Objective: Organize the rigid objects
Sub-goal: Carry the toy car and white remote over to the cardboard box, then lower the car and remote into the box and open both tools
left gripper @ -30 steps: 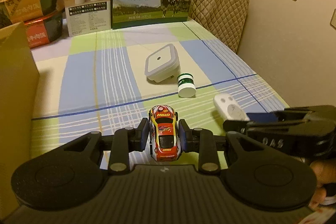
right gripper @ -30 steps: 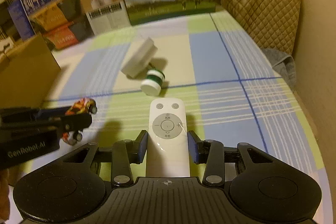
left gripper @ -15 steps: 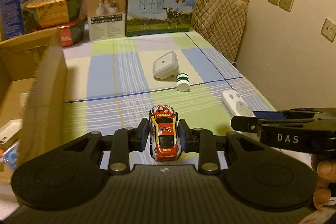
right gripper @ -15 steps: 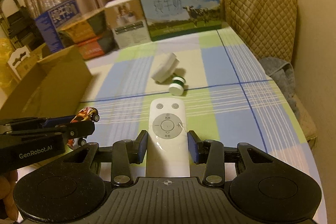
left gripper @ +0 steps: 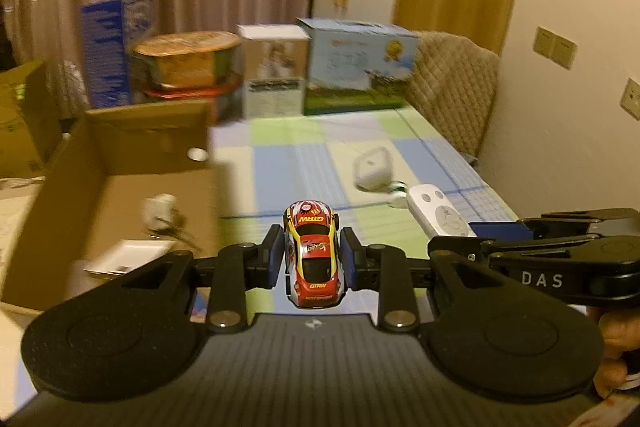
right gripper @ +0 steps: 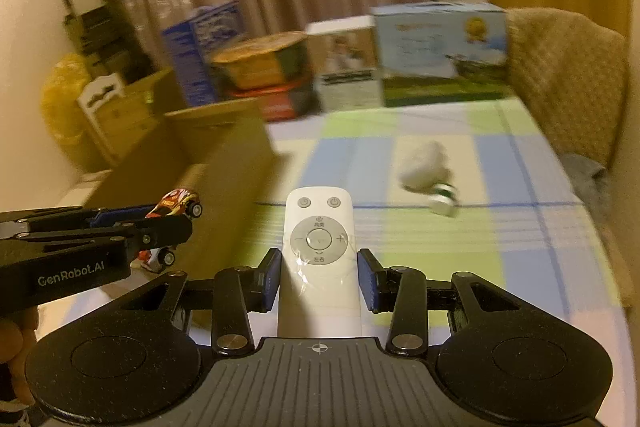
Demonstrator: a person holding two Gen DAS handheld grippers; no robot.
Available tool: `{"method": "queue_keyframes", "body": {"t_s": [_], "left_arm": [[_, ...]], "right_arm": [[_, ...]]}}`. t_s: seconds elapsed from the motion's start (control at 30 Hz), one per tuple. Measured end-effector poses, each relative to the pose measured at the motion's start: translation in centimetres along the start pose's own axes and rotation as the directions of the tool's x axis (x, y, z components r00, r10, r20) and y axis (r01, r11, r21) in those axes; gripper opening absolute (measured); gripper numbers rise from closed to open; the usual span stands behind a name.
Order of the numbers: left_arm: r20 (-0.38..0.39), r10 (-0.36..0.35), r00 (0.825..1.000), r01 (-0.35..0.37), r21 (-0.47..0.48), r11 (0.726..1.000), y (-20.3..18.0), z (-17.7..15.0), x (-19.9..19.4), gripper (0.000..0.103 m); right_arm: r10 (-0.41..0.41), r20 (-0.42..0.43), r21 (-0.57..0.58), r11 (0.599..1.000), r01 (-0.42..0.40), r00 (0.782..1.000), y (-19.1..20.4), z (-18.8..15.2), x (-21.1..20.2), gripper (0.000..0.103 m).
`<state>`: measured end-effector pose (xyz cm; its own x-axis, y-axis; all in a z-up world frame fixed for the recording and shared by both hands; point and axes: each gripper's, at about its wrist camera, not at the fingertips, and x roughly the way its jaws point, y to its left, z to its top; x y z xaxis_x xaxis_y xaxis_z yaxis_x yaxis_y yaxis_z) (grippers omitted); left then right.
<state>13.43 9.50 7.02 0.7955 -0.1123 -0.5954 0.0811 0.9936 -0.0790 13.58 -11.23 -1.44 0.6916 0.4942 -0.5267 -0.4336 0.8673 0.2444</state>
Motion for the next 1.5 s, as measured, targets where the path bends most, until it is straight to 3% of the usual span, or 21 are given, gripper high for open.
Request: {"method": "queue_keyframes", "body": {"t_s": [0.3, 0.6, 0.97, 1.5], "left_arm": [[0.012, 0.132, 0.991, -0.132, -0.002, 0.991, 9.3, 1.5, -3.8, 0.025], [-0.033, 0.196, 0.980, -0.197, -0.002, 0.980, 15.6, 1.3, -2.8, 0.025], [-0.092, 0.194, 0.977, -0.196, -0.010, 0.981, 18.2, 0.0, 0.3, 0.025], [-0.149, 0.176, 0.973, -0.180, -0.011, 0.984, 19.7, -1.4, 3.6, 0.025]], "right_arm": [[0.128, -0.019, -0.100, 0.987, -0.129, 0.992, 8.4, 3.1, 2.9, 0.038], [0.183, -0.066, -0.146, 0.971, -0.191, 0.981, 13.6, 5.4, 7.9, 0.037], [0.175, -0.112, -0.152, 0.970, -0.191, 0.978, 15.6, 5.7, 13.0, 0.037], [0.142, -0.142, -0.162, 0.973, -0.165, 0.980, 15.9, 5.5, 16.2, 0.037]]}}
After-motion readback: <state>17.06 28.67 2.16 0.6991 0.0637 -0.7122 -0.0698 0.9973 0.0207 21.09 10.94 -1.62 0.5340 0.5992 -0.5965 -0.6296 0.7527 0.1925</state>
